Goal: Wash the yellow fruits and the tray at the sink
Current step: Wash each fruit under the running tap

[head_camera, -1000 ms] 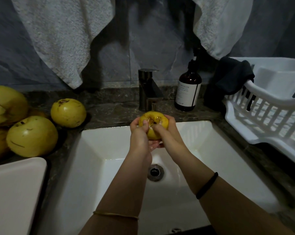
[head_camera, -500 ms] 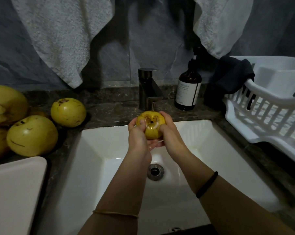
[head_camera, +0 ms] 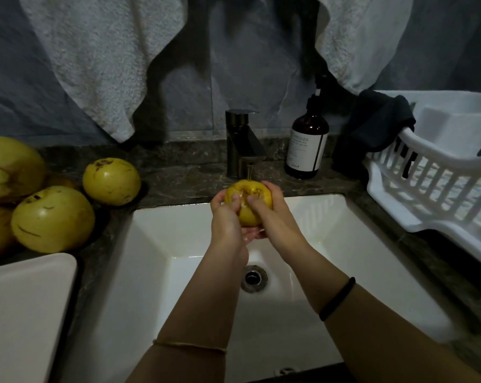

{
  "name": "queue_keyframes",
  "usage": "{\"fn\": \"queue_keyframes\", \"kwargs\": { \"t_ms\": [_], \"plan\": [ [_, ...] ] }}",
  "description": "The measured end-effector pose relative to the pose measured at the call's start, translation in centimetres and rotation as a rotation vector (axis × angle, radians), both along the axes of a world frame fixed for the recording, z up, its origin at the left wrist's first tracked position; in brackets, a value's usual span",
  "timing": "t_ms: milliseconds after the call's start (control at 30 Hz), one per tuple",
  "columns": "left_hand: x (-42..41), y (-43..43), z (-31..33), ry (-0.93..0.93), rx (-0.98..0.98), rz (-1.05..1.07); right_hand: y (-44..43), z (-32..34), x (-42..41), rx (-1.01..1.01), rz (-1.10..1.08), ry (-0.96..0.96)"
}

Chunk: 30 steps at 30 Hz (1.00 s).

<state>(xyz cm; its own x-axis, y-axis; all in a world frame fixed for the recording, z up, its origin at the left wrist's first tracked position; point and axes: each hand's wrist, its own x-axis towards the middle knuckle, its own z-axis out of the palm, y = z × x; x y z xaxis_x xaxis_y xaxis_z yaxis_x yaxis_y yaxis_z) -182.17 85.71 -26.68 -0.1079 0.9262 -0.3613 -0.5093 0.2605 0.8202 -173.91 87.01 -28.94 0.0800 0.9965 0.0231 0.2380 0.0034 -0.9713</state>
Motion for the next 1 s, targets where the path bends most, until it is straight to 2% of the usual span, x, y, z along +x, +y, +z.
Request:
{"fn": "queue_keyframes", "kwargs": {
  "t_ms": [200,400,533,733,1000],
  "plan": [
    [0.3,-0.2,0.1,-0.054,0.006,-0.009,0.7,0.0,0.2,-0.019,-0.096,0.080],
    [0.3,-0.4,0.1,0.051,0.049,-0.030,0.3,-0.1,0.3,0.008,-0.069,0.050],
    [0.3,-0.6,0.4,0.000,0.014,-0.039,0.2,0.3,0.4,-0.034,-0.076,0.125],
    [0.2,-0.7,0.7,0.087,0.034,0.003,0.2,0.2,0.2,-0.041,-0.036,0.105],
    [0.1,-0.3,0.4,0.122,0.055,-0.003,-0.3,0.2,0.2,0.045,-0.008,0.017]
  ]
}}
